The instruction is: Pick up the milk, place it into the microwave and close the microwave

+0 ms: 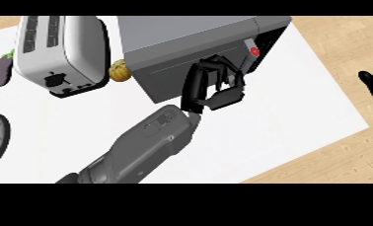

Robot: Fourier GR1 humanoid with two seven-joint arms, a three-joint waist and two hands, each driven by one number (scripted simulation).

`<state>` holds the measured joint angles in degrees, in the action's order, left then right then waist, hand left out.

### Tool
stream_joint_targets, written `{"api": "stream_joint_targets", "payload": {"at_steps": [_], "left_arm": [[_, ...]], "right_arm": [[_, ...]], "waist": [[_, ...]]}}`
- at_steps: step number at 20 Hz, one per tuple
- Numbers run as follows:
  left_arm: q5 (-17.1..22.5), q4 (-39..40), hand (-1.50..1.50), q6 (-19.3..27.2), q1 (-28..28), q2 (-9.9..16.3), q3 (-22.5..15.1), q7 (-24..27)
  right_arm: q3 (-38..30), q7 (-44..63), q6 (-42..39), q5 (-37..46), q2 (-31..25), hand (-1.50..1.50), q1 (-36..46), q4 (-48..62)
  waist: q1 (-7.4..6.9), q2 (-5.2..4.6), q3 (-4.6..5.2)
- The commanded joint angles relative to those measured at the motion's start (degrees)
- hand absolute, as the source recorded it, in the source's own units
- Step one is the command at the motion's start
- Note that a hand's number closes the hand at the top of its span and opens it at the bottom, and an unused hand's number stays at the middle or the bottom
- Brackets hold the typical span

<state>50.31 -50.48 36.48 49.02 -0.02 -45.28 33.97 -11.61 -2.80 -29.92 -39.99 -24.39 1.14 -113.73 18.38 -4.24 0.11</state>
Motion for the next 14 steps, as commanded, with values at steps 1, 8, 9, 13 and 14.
{"api": "stream_joint_targets", "payload": {"at_steps": [1, 8, 9, 13, 14], "left_arm": [[1.71, 5.67, 1.50, -1.68, 4.90, 0.02, 3.55, -0.67], [3.07, 6.30, 1.50, -1.14, 4.71, 0.02, 2.56, 1.61], [3.83, 6.22, 1.50, -1.69, 4.27, 0.02, 2.87, 1.81], [4.07, 6.63, 1.50, -1.87, 5.28, 0.02, 2.29, 2.86], [4.49, 6.71, 1.50, -1.60, 4.39, 0.02, 1.68, 3.21]], "right_arm": [[-0.95, 0.38, 0.47, -1.14, -0.69, -1.50, 0.96, -0.15], [-1.59, 2.10, 0.93, -3.57, -2.14, -1.50, 1.57, -0.21], [-1.55, 2.28, 0.71, -3.31, -2.41, -1.50, 1.21, -0.54], [-1.82, 2.92, 0.92, -4.51, -2.93, -1.50, 1.86, 0.31], [-1.99, 2.82, 0.85, -5.25, -2.98, -1.50, 2.21, 0.04]], "waist": [[0.17, -0.97, 0.05], [0.43, -0.91, 0.05], [0.78, -1.05, 0.10], [0.07, -1.14, -0.02], [0.55, -1.20, -0.01]]}}
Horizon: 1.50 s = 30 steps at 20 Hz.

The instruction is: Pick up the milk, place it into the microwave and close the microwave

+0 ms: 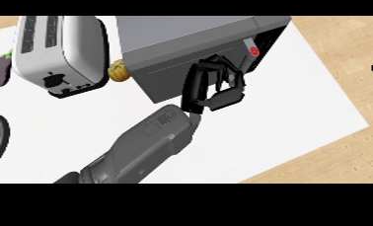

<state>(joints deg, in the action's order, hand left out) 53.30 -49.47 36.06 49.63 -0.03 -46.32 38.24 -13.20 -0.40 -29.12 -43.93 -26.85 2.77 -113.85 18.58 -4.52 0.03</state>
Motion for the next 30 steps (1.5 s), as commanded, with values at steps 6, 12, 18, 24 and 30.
{"api": "stream_joint_targets", "payload": {"at_steps": [6, 12, 18, 24, 30], "left_arm": [[2.94, 6.14, 1.50, -1.31, 4.96, 0.03, 2.38, -0.76], [4.10, 6.71, 1.50, -1.35, 5.22, 0.03, 1.88, 0.50], [5.00, 7.19, 1.50, -0.83, 4.88, 0.03, 1.10, 1.64], [5.87, 7.85, 1.50, -1.53, 5.09, 0.03, 0.47, 2.35], [4.49, 10.30, 1.50, -1.16, 7.04, 0.04, -2.25, 1.24]], "right_arm": [[1.00, 1.65, -2.33, -4.10, -2.14, -1.50, 1.38, -0.62], [0.76, 2.81, -3.28, -7.10, -3.65, -1.50, 1.16, -0.77], [0.60, 3.41, -3.20, -8.76, -4.25, -1.50, 1.53, -0.06], [-0.14, 4.06, -4.16, -9.72, -5.96, -1.50, 2.00, 0.17], [0.03, 4.25, -5.31, -12.46, -6.75, -1.50, 2.87, 0.03]], "waist": [[0.36, -0.90, 0.01], [0.89, -0.49, -0.01], [1.00, -1.02, -0.06], [0.80, -1.14, -0.09], [0.36, -0.56, -0.30]]}}
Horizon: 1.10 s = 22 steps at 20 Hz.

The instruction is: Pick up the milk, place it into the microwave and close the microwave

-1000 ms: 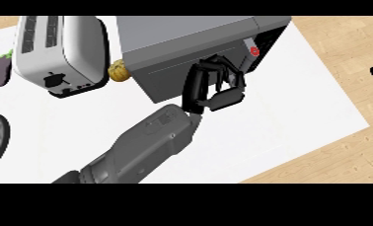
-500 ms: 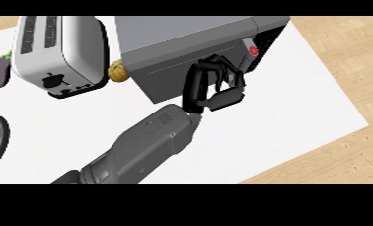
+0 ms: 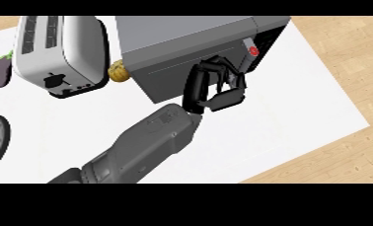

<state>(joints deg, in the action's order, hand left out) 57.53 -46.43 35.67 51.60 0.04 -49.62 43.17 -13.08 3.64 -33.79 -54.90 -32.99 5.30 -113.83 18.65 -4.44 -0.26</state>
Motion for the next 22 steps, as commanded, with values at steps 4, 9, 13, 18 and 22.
{"api": "stream_joint_targets", "payload": {"at_steps": [4, 9, 13, 18, 22], "left_arm": [[0.16, 9.59, 1.50, 1.70, 4.27, -0.04, -0.39, -4.92], [2.10, 10.59, 1.50, 4.12, 3.30, -0.05, 0.06, -5.57], [3.44, 11.65, 1.50, 6.67, 2.37, -0.05, -0.55, -6.07], [6.17, 11.72, 1.50, 5.47, 1.71, 0.34, -0.31, -6.78], [7.05, 11.96, -1.50, 4.70, 1.56, -0.05, -1.87, -6.39]], "right_arm": [[1.06, 0.78, -1.23, -3.45, -0.85, -1.50, 0.65, -0.19], [0.31, 0.95, -2.15, -5.39, -1.90, -1.50, 0.35, -0.64], [-0.87, 1.11, -1.53, -5.89, -2.51, -1.50, -0.06, -1.11], [-2.63, 1.58, -1.47, -7.46, -3.68, -1.50, -1.62, -1.56], [-2.88, 2.06, -0.85, -8.16, -3.92, -1.50, -2.52, -2.50]], "waist": [[-0.62, -0.80, -0.02], [-1.55, -0.36, 0.10], [-2.62, 0.00, 0.19], [-3.88, 0.20, 0.29], [-4.69, 0.30, 0.33]]}}
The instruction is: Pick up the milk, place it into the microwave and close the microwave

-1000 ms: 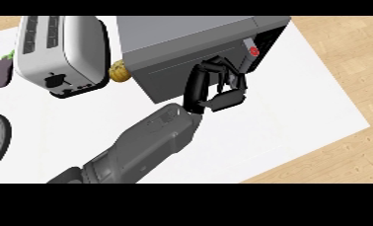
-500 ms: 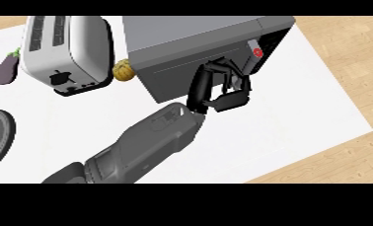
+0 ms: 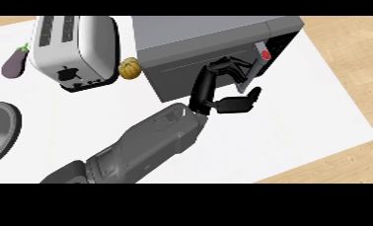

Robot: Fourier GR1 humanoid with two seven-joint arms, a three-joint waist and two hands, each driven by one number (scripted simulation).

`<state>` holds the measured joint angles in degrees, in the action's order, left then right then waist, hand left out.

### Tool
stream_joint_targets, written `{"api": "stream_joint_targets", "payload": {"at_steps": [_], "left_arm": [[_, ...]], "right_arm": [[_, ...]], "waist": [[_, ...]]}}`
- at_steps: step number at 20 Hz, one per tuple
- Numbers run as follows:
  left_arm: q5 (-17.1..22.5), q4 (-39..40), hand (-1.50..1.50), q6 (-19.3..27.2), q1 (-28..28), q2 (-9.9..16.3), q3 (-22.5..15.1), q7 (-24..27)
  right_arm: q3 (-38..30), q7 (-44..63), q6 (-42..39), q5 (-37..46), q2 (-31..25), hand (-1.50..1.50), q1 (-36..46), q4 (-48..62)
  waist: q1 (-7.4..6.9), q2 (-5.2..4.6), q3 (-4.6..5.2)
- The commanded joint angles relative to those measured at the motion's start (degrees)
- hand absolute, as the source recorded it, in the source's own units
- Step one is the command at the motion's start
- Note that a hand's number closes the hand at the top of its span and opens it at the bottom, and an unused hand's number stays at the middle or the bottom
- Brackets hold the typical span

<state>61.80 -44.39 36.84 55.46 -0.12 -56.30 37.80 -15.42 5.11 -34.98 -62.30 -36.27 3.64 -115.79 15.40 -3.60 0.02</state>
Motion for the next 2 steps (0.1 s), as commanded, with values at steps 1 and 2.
{"api": "stream_joint_targets", "payload": {"at_steps": [1, 2], "left_arm": [[3.39, 9.81, -1.50, 2.86, -3.04, 0.12, 4.70, -0.80], [3.31, 10.36, -1.50, 3.35, -2.93, 0.12, 4.22, -0.84]], "right_arm": [[-0.35, 0.70, -0.12, -0.67, -0.53, -1.50, -1.74, -1.06], [-0.65, 1.26, 0.42, -1.22, -1.25, -1.50, -1.85, -1.49]], "waist": [[-1.14, -0.62, 0.03], [-1.58, -0.22, 0.08]]}}
